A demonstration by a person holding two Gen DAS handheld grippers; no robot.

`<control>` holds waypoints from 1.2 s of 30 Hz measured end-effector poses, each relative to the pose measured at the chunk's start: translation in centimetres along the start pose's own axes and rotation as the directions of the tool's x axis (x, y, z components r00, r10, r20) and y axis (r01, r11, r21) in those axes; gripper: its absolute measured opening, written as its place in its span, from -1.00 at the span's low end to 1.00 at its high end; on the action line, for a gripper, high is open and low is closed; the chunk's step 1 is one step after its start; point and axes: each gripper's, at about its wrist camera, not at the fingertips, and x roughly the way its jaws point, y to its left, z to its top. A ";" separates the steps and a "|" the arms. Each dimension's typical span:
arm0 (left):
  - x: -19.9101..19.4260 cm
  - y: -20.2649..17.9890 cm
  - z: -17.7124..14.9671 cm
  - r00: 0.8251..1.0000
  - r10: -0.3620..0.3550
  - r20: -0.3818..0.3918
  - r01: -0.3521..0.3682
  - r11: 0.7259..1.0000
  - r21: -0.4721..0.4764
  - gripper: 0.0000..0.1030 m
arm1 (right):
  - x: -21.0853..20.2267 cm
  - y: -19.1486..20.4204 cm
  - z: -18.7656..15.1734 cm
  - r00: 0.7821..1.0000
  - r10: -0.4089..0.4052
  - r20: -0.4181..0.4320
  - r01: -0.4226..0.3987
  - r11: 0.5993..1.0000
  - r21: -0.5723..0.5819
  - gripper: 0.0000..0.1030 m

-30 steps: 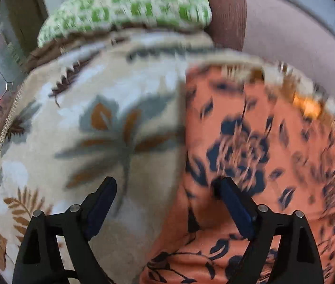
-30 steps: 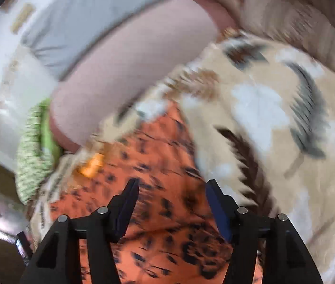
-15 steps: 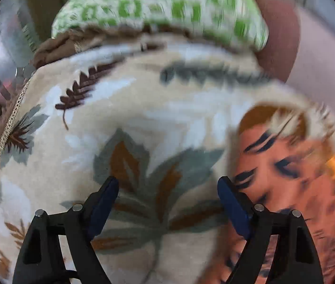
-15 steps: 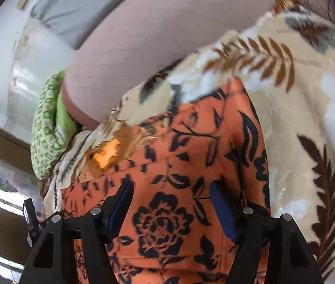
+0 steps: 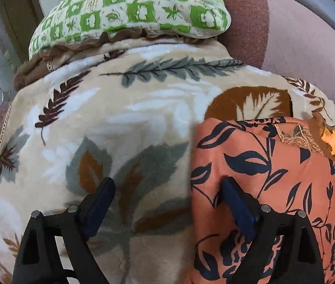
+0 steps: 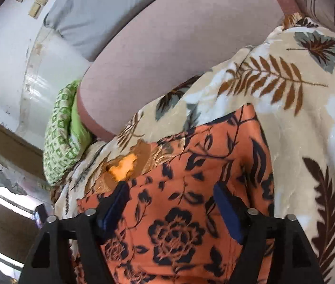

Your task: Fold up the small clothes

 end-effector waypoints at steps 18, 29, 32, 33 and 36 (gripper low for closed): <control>-22.0 4.0 -12.4 0.963 -0.058 0.264 0.077 0.995 -0.061 0.81 | -19.7 9.4 -16.5 0.976 -0.084 0.199 0.163 0.893 -0.419 0.66; -27.8 3.1 -20.4 0.959 -0.052 0.277 0.057 0.998 -0.012 0.81 | -22.6 9.9 -26.1 0.984 -0.091 0.152 0.151 0.879 -0.452 0.66; -27.4 3.1 -22.3 0.966 -0.069 0.249 0.072 0.997 -0.006 0.81 | -21.8 8.0 -27.8 0.987 -0.117 0.114 0.154 0.898 -0.412 0.66; -26.8 3.1 -23.2 0.971 -0.065 0.231 0.067 0.998 -0.003 0.81 | -21.5 7.4 -28.2 0.987 -0.124 0.104 0.156 0.902 -0.403 0.66; -24.2 2.8 -25.5 0.987 -0.064 0.150 0.063 0.998 0.011 0.81 | -19.6 4.5 -29.0 0.984 -0.174 0.043 0.178 0.919 -0.351 0.66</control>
